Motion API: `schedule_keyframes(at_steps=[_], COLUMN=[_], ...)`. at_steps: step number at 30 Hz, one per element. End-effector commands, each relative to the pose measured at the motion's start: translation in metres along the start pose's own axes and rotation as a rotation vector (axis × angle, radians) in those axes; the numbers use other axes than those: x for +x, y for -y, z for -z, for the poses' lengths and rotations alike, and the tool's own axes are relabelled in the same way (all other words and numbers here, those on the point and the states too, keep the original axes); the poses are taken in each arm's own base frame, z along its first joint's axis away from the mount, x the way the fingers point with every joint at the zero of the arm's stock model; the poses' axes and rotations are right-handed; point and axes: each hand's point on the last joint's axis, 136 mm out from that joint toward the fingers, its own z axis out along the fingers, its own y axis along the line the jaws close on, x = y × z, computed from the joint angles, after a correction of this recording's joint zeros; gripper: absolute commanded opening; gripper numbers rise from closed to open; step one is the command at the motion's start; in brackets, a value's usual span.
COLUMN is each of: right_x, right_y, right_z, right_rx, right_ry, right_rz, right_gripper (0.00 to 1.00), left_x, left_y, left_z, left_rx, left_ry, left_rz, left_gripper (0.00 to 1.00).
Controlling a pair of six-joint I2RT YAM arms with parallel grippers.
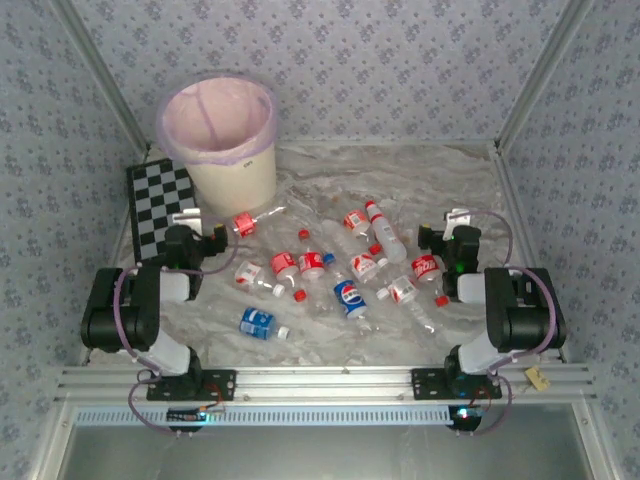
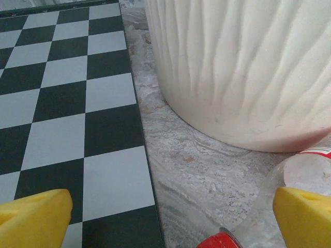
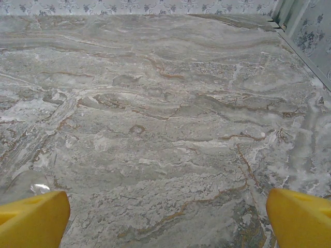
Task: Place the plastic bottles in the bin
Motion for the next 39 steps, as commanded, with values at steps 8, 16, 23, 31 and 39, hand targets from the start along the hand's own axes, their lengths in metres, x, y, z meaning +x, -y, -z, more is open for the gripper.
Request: schedule_keyframes(at_steps=[8,16,23,31,39], right_x=[-0.003,-0.003,-0.003,-0.018,-0.061], right_y=[0.001,0.001,0.001,0.008,0.017], right_z=[-0.001,-0.002,-0.002,0.001,0.076], right_rx=[0.000,-0.010,-0.011,-0.001,0.092], right_ry=[0.001,-0.005,-0.008,-0.034,-0.329], right_rz=[0.005,-0.004,-0.006,-0.030,-0.094], right_gripper=[1.00,1.00,1.00,1.00,1.00], left_x=[-0.009,-0.008,-0.008,-0.021,-0.096], left_y=[0.001,0.001,0.000,-0.004,0.008], left_z=[-0.001,-0.002,-0.002,0.000,0.061], left_rx=[0.016,0.017,0.019,-0.007,-0.029], left_ry=[0.018,0.013,0.013,0.005,-0.121], left_rz=[-0.004,-0.004,0.000,0.010,0.102], left_gripper=[1.00,1.00,1.00,1.00,1.00])
